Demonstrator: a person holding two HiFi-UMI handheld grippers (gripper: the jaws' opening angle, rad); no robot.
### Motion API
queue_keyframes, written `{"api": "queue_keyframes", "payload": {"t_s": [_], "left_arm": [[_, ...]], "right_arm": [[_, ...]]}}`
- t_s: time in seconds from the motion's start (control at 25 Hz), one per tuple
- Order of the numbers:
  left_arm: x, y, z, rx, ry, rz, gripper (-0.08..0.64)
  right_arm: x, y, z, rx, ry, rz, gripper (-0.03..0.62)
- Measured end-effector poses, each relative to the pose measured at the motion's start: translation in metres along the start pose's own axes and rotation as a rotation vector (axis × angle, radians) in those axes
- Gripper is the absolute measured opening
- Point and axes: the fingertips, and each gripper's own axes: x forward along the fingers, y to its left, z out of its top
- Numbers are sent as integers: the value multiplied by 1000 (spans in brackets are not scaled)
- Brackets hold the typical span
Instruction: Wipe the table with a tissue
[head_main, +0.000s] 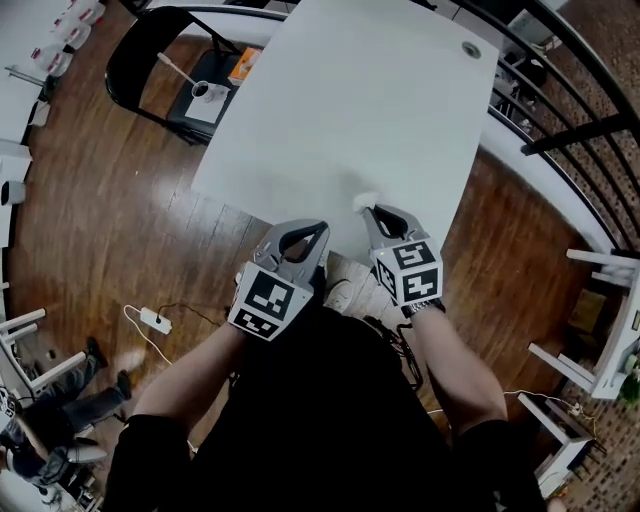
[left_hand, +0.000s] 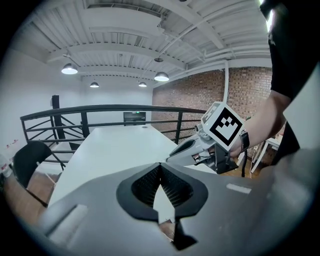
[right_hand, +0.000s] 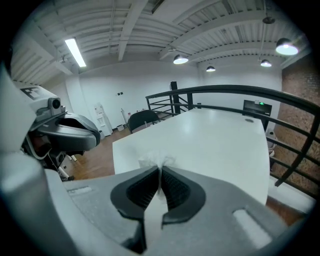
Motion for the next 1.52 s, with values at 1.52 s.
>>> {"api": "queue_keyframes", "payload": {"t_s": [1.52], "left_arm": [[-156, -88, 15, 133, -199, -49, 17]], "right_arm": [[-195, 144, 3, 9, -352, -136, 6]]}}
